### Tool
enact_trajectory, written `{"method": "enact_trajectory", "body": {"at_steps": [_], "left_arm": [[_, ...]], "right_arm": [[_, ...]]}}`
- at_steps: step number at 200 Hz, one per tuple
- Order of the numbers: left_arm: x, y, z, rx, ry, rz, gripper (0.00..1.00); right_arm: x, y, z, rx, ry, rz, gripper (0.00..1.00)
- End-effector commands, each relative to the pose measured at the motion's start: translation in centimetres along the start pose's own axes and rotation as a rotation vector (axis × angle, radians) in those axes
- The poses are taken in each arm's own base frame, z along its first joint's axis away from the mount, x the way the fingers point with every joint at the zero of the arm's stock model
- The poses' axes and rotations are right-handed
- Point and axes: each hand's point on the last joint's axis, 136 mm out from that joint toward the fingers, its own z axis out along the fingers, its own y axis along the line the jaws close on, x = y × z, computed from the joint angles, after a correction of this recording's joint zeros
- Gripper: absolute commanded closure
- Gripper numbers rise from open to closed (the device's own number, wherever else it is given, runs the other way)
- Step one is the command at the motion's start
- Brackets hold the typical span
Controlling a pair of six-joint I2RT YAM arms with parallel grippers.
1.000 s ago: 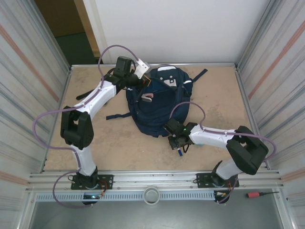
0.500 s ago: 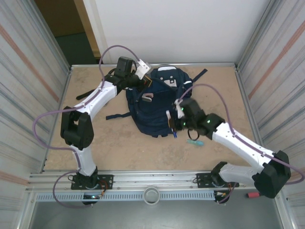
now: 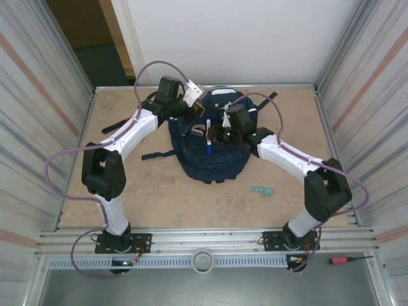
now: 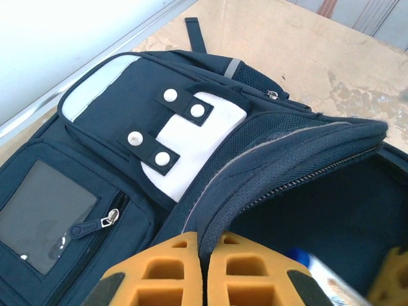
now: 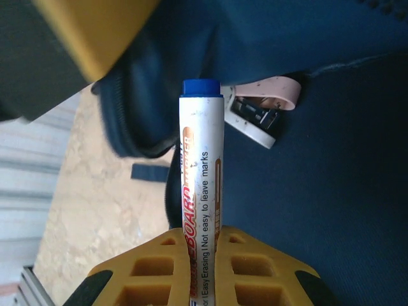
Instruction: Pack the student bag
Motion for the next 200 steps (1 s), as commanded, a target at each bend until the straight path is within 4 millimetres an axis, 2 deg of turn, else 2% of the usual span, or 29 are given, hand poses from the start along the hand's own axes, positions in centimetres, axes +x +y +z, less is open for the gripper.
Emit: {"method": "enact_trajectory", "body": {"at_steps": [1,24,54,88,115,142,161,179,200], "left_arm": [[-3.3,-0.3,-1.9,-0.021,-0.088,0.033,1.00],[-3.0,-0.6,-1.8,-0.019,-0.085,0.040,1.00],[-2.9,-0.9,-1.6,-0.015,-0.083,0.039,1.00],[-2.9,-1.4,-1.4,-0.006,-0.086,0.041,1.00],[-2.9,-1.4,-1.4,-0.009,-0.087,0.042,1.00],[-2.9,-1.4,-1.4,-0.010,-0.089,0.043,1.00],[-2.9,-1.3,-1.3,-0.011,-0.090,0.043,1.00],[-2.8,-1.3,-1.1,-0.013,-0.087,0.047,1.00],[-2.6,-1.2,-1.0,-0.014,-0.079,0.050,1.00]], "right_arm": [[-2.7,-0.6,0.8,-0.005,-0.118,0.135,0.90],[-4.6,-3.6,0.9,0.069,-0.249,0.207,0.89],[-6.0,-5.5,1.4,0.126,-0.341,0.272,0.87],[-6.0,-7.1,2.9,0.180,-0.344,0.285,0.70],[-4.9,-7.2,2.5,0.185,-0.305,0.237,0.59],[-3.7,-5.1,-0.1,0.150,-0.251,0.118,0.51],[-1.9,-4.6,-2.3,0.180,-0.215,0.041,0.45],[0.6,-6.1,-4.5,0.283,-0.165,-0.019,0.41],[3.7,-9.9,-7.3,0.448,-0.116,-0.048,0.34]]}}
